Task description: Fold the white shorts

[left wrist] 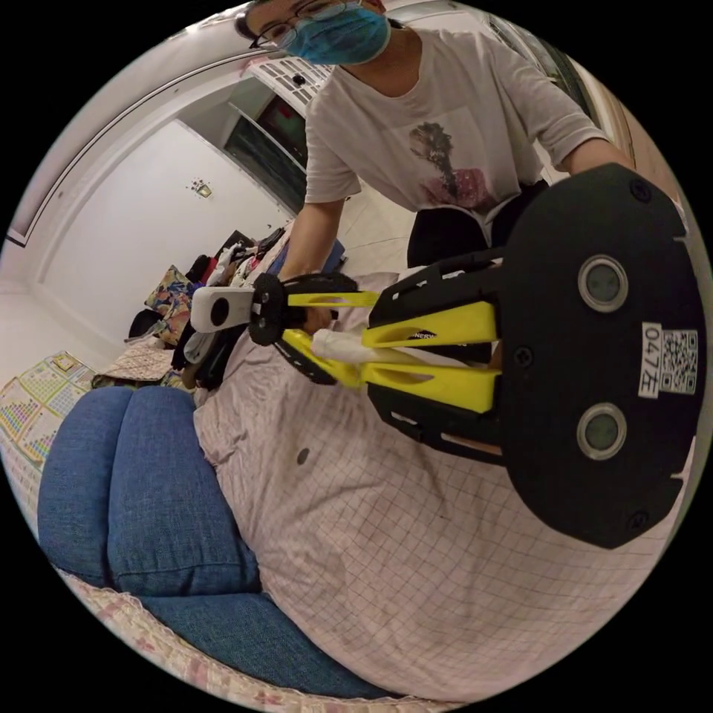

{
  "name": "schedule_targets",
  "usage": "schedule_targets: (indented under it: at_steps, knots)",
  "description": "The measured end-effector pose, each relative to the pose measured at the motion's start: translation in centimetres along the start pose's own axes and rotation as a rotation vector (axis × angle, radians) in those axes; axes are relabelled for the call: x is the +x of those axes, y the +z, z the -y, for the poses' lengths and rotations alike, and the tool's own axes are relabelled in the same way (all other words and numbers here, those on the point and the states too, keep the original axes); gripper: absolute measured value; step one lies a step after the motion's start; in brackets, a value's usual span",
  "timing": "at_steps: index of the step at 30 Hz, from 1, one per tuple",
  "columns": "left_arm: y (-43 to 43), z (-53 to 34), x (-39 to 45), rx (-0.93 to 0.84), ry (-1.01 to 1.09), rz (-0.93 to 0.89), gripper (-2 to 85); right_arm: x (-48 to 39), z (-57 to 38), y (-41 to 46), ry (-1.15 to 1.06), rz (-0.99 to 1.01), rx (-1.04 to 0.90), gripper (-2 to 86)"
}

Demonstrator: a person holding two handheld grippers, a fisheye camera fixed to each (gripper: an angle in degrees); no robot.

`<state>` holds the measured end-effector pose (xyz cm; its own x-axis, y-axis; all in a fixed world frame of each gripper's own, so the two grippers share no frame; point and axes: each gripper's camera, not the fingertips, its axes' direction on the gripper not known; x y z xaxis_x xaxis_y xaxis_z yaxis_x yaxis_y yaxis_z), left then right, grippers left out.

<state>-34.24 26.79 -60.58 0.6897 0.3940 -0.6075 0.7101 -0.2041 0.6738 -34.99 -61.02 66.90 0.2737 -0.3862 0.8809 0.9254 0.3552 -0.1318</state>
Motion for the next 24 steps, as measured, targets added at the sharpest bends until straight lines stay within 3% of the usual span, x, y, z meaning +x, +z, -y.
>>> schedule_targets:
  at_steps: [2,4,7,10,14,18,20,24]
  knots:
    - [0.4,1.2,0.4,0.008,-0.007,0.021,3.6,-2.3,-2.0,2.1,0.011,-0.08,-0.101,3.3]
    - [0.1,1.5,1.0,0.057,-0.02,0.048,4.7,-4.7,-4.4,2.2,0.008,-0.118,-0.089,1.8]
    - [-2.2,0.7,3.4,0.217,-0.079,0.087,4.9,-9.2,-9.9,0.4,0.098,-0.069,0.012,0.9]
    - [-2.9,-1.6,8.5,0.345,-0.193,0.247,0.3,-16.5,-17.6,-3.1,0.119,-0.074,0.147,0.6]
    - [2.7,-2.6,16.7,0.218,-0.184,0.466,-0.8,-26.7,-28.2,-9.0,0.186,-0.325,0.163,0.5]
    - [10.2,-1.4,20.3,0.062,-0.155,0.557,-1.0,-33.1,-36.0,-14.9,0.3,-0.557,0.192,0.5]
    - [15.5,0.4,20.4,-0.073,-0.166,0.591,-1.0,-36.5,-41.0,-20.2,0.361,-0.633,0.323,0.6]
    - [20.6,3.8,19.7,-0.139,-0.227,0.607,-1.0,-40.0,-50.6,-29.1,0.461,-0.704,0.676,0.7]
